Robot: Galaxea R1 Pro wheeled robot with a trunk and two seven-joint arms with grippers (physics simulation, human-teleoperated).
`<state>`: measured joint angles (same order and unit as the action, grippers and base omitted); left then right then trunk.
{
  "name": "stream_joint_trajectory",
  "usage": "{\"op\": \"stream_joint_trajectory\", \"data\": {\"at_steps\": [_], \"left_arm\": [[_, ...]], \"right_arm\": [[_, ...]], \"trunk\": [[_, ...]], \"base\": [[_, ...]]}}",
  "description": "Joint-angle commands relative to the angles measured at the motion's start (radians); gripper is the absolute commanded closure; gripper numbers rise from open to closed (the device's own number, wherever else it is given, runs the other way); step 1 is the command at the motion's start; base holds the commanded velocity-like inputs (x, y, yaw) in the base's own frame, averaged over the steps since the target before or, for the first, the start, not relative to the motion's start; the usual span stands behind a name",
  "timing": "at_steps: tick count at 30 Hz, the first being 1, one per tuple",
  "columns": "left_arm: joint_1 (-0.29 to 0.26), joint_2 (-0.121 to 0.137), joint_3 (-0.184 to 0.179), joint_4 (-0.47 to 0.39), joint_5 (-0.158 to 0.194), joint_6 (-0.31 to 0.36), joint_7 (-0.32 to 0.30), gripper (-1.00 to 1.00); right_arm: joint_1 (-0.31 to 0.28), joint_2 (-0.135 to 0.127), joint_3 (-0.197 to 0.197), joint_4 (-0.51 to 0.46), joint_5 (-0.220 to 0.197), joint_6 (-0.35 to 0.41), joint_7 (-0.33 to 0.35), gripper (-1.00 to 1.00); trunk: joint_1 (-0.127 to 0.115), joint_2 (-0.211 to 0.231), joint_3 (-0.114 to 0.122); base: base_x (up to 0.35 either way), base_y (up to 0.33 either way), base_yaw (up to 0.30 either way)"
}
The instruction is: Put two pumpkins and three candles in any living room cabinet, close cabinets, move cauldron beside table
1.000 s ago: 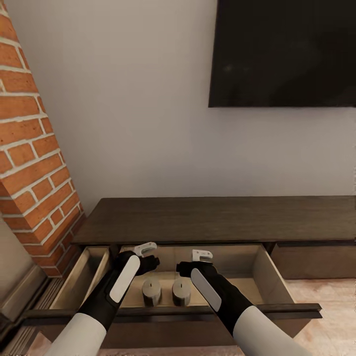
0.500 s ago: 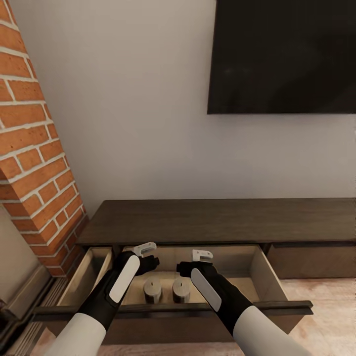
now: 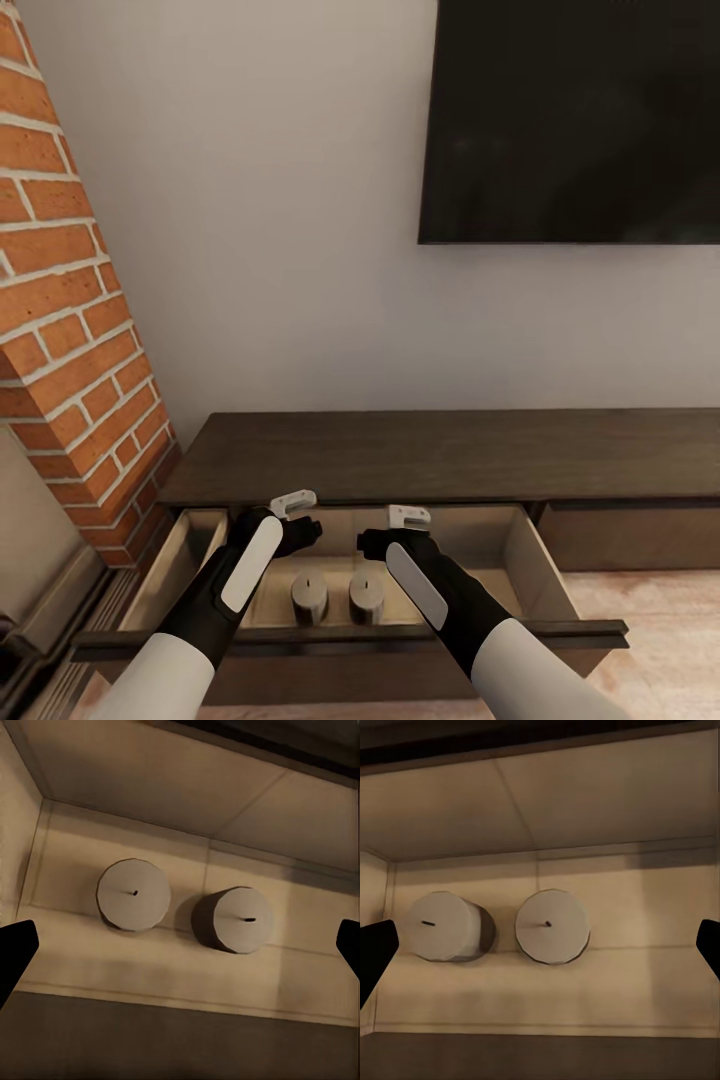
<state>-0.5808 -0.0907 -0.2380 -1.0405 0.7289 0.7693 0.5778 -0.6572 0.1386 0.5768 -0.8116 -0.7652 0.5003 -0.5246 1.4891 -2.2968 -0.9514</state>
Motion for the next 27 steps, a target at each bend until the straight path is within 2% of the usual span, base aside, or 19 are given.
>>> {"op": "stream_joint_trajectory", "data": {"at_steps": [1,27], "left_arm": [[-0.001,0.000,-0.001,-0.001,0.011,0.001,0.010,-1.00],[-0.001,0.002,-0.003,-0.001,0.009,0.001,0.010,-1.00]], "right_arm": [[-0.001,-0.001,0.003,-0.001,-0.008,0.001,-0.009,-1.00],[-0.001,-0.001,0.003,-0.012,-0.006,0.000,-0.005,-1.00]], "trunk": [[-0.004,0.007,0.002],[-0.104,0.189,0.084]], "base": [[0.000,0.000,0.000],[0.000,0.000,0.000]]}}
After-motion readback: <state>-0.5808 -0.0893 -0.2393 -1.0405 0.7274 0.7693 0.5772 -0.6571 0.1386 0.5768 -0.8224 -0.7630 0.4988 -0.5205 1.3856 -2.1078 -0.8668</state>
